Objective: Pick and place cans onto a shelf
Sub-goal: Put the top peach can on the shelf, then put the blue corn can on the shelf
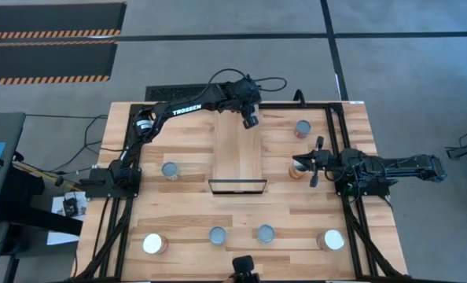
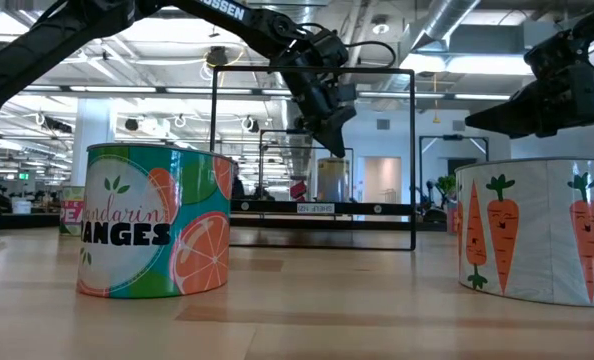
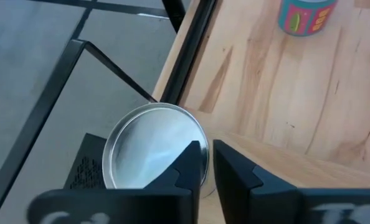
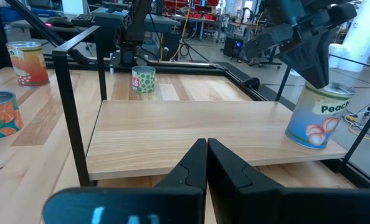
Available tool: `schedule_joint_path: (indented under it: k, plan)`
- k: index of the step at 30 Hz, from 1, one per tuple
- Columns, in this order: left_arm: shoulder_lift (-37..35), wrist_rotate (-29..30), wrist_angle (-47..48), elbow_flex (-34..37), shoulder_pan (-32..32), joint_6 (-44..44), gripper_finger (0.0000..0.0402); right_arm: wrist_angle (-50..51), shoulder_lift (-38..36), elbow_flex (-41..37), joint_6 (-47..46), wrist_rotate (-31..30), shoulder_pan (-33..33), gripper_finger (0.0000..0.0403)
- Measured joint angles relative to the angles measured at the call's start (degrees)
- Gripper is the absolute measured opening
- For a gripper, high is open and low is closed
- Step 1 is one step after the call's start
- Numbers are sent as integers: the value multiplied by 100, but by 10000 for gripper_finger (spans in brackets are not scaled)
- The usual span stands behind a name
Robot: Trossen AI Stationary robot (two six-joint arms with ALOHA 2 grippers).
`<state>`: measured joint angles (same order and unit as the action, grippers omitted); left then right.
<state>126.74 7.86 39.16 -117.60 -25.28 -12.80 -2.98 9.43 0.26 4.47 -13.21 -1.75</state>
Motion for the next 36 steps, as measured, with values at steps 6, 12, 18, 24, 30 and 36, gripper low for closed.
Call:
schedule_joint_path:
  k: [6, 12, 18, 24, 30, 36]
  plan:
    - [-66, 49, 99, -144, 54, -26, 80, 0, 0, 0, 0, 0, -1, 33]
    - [-524, 95, 201, -508, 304, -240, 74, 1, -2, 0, 0, -2, -1, 33]
    - [-1120, 138, -1237, 672, 556, -145, 7, 0, -2, 0, 0, -2, -1, 33]
    - [-2016, -164, -3384, 2887, 632, 163, 3, 0, -1, -1, 0, -2, -1, 33]
    - [-3206, -613, -5537, 5250, 649, 652, 2, 0, 0, 0, 0, -4, 1, 33]
    - [-4354, -663, -6992, 7197, 734, 734, 0, 0, -2, -1, 0, -2, 1, 33]
